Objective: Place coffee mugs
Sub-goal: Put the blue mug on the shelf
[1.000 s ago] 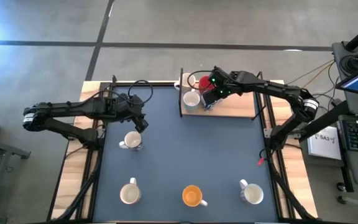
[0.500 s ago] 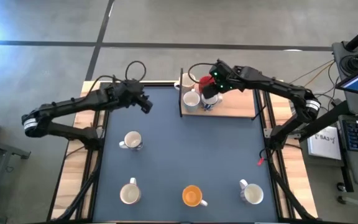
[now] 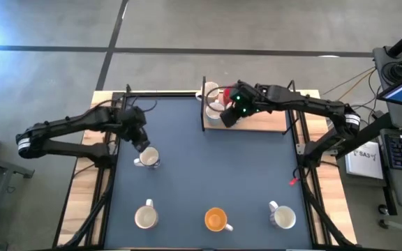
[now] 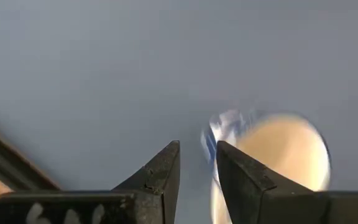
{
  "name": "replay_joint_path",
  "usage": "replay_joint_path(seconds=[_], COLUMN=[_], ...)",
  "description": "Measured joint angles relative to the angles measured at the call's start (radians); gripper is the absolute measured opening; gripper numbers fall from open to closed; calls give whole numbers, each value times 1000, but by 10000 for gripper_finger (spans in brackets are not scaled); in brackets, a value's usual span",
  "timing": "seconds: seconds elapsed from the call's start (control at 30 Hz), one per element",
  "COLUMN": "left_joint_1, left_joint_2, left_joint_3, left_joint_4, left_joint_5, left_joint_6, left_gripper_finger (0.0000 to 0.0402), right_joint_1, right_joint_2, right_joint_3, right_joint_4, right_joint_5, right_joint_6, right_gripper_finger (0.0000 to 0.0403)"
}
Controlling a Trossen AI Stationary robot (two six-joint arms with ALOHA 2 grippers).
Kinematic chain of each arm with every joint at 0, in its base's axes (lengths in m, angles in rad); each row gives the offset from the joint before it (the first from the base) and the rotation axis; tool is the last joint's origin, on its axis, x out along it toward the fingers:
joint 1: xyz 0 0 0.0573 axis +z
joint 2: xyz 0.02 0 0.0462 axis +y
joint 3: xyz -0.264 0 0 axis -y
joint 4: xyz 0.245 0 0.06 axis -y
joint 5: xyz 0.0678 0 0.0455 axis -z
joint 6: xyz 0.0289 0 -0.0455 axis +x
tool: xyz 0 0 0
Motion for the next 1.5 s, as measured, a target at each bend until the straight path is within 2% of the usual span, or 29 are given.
replay_joint_path(seconds=[0.13, 0.4, 0.67, 0.77, 0.87, 1.07, 1.27, 1.5], left_joint_1=[-46, -76, -76, -76, -76, -76, -83, -117], left_joint_2=[-62, -59, -16, 8, 35, 119, 232, 413], left_joint_3=[-28, -77, -177, -195, -195, -129, -15, 112], left_joint_4=[-5, 19, 159, 205, 252, 343, 415, 504], left_joint_5=[76, 55, 32, 39, 42, -6, -38, -40], left_joint_6=[-93, -144, -187, -213, -234, -249, -222, -185], left_gripper_finger=[87, 106, 131, 130, 108, 15, 14, 10], right_joint_1=[46, 94, 118, 116, 116, 137, 168, 190], right_joint_2=[0, -4, -3, -3, -3, 0, 0, 1], right_joint_3=[0, 0, 0, 0, 0, 0, 0, 0], right_joint_4=[0, -2, -2, -3, -4, -66, -137, -142], right_joint_5=[0, 1, 0, 1, 0, -27, -26, -26], right_joint_6=[-14, -25, -28, -27, -15, 7, 14, 45], right_gripper_finger=[104, 132, 134, 132, 132, 125, 121, 125])
